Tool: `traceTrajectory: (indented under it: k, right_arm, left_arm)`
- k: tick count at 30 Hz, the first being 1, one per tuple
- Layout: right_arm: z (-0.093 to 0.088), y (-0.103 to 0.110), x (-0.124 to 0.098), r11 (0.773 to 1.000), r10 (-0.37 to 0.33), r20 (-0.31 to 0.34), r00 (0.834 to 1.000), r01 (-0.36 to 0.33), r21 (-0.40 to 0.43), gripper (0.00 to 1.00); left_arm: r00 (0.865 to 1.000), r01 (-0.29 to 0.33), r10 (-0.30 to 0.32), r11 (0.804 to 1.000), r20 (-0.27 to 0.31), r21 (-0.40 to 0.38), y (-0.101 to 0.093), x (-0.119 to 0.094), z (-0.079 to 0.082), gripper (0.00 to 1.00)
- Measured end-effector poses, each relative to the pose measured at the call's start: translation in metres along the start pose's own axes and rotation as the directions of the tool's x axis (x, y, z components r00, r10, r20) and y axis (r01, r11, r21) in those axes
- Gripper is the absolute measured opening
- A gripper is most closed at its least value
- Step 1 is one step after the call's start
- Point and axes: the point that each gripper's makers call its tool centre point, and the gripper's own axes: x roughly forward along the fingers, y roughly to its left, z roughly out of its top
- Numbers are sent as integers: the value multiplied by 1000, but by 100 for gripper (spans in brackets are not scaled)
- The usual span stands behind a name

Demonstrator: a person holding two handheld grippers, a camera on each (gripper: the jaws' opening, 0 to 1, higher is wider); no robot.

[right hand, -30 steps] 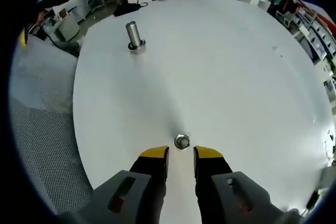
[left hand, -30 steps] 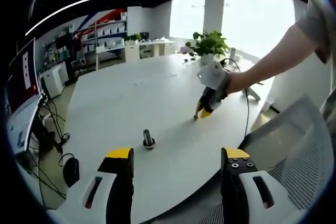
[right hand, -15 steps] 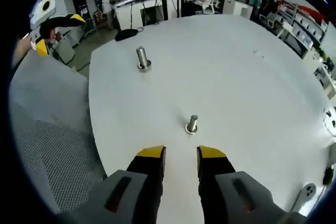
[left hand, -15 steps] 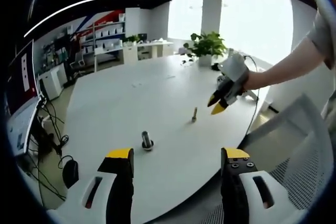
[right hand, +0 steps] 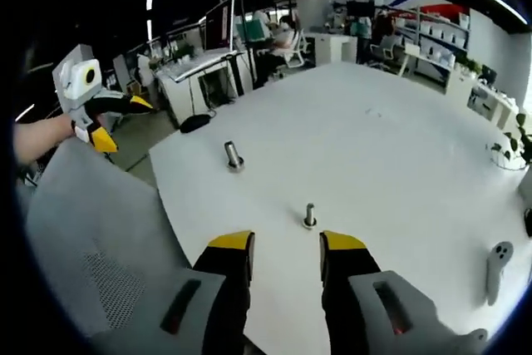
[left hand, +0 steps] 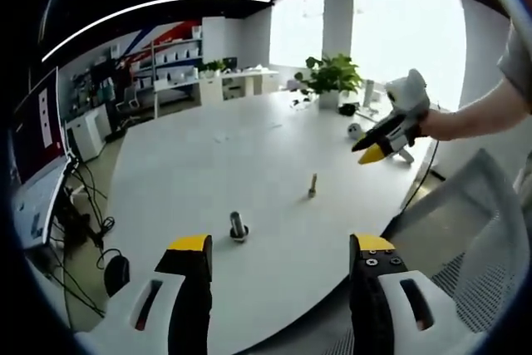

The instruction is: Place the washer onto the threaded stud by aligning its center hole with the stud, sliding it down to the base, and recovering from edge contact or off-axis alignment until the washer reaches the visible bottom stop.

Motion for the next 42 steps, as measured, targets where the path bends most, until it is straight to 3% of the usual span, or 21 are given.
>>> traceTrajectory:
  k: [5,9,20,23,31,36,38,40,42]
  right_arm:
    - [7,12,-11,1000,-19,31,999,19,-10,37]
    - [11,19,-23,999,-38,76,996,36,30,40]
    - [-12,37,-45,992,-58,91,994,47,121,45]
    - [-9,34,-56,986,-89,125,988,70,154,47]
    - [-7,46,-70,982,-150,186,971,124,146,51]
    - [-7,39,-71,980,-167,199,966,141,141,51]
    - [-12,39,-67,980,-155,180,971,128,154,51]
    - [-17,40,-66,982,-166,150,975,150,116,53]
    - [-14,41,-67,982,-168,166,972,151,109,54]
  left_arm:
    - [1000,-2,2,1000,3,5,0,0,1,66]
    - [1000,-6,6,1000,6,5,1,-1,1,66]
    - [1000,-6,6,1000,10,-7,3,-1,1,66]
    - [1000,-1,1,1000,16,-5,1,-1,3,66]
    - [1000,-13,14,1000,26,-10,5,-2,4,64]
    - [999,-8,9,999,37,-36,5,-3,6,64]
    - [999,-5,7,999,41,-36,5,-2,7,65]
    - [999,-6,7,999,34,-34,5,-2,5,65]
    - [1000,-8,9,1000,28,-30,5,-2,3,64]
